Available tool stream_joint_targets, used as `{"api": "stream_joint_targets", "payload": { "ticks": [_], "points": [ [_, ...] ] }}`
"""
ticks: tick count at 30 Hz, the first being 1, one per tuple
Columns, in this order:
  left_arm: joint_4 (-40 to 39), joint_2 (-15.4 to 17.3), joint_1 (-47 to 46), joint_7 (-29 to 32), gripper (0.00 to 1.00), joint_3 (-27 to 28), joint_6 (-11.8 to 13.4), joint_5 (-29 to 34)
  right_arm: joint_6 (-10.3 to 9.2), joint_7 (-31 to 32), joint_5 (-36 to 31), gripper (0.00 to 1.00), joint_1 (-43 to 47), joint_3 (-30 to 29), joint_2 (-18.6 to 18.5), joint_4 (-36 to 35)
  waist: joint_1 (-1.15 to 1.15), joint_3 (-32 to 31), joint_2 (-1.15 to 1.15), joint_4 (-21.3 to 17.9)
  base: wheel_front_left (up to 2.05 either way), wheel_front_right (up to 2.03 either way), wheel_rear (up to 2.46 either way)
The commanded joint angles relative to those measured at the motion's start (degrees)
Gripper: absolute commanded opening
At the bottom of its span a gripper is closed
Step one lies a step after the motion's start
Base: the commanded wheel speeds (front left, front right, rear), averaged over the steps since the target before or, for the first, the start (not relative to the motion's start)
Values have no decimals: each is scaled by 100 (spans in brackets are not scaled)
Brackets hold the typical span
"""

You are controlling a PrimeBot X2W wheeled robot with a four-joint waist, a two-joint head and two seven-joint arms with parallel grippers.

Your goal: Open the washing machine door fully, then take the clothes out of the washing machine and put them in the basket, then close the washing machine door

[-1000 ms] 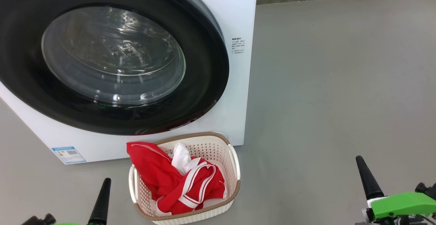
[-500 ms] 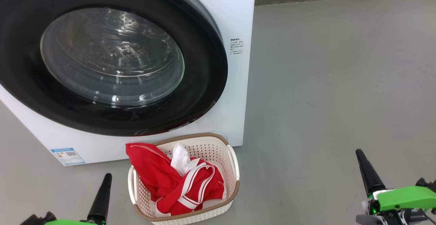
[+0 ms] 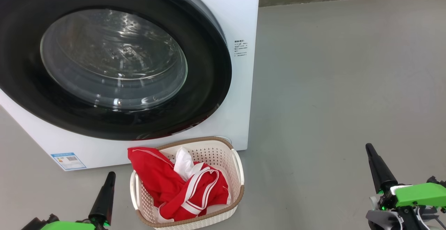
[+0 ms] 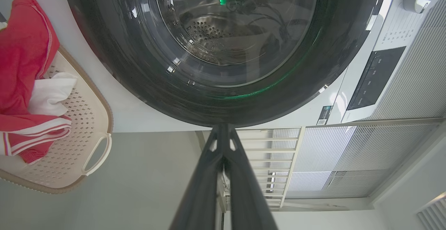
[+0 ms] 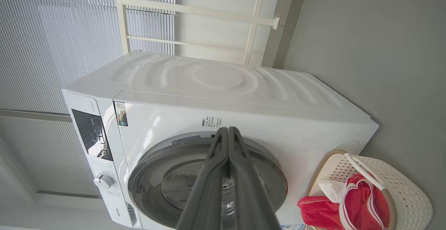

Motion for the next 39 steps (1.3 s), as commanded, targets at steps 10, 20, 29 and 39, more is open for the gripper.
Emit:
{"api": "stream_joint_targets", "payload": {
  "ticks": [10, 20, 29, 39],
  "points": [
    [-155, 52, -234, 52, 0, 215, -40, -147, -3, 70, 188, 0, -294, 82, -78, -171, 0, -2, 0, -2, 0, 0, 0],
    [-155, 52, -234, 52, 0, 215, -40, -148, -3, 80, 177, 0, -295, 69, -69, -170, 0, -2, 0, -2, 0, 0, 0],
    [-155, 52, -234, 51, 0, 214, -40, -148, -3, 90, 167, 0, -296, 57, -60, -170, 0, -2, 0, -2, 0, 0, 0],
    [-155, 52, -234, 51, 0, 214, -40, -149, -3, 99, 157, 0, -297, 45, -52, -169, 0, -2, 0, -2, 0, 0, 0]
  ]
}}
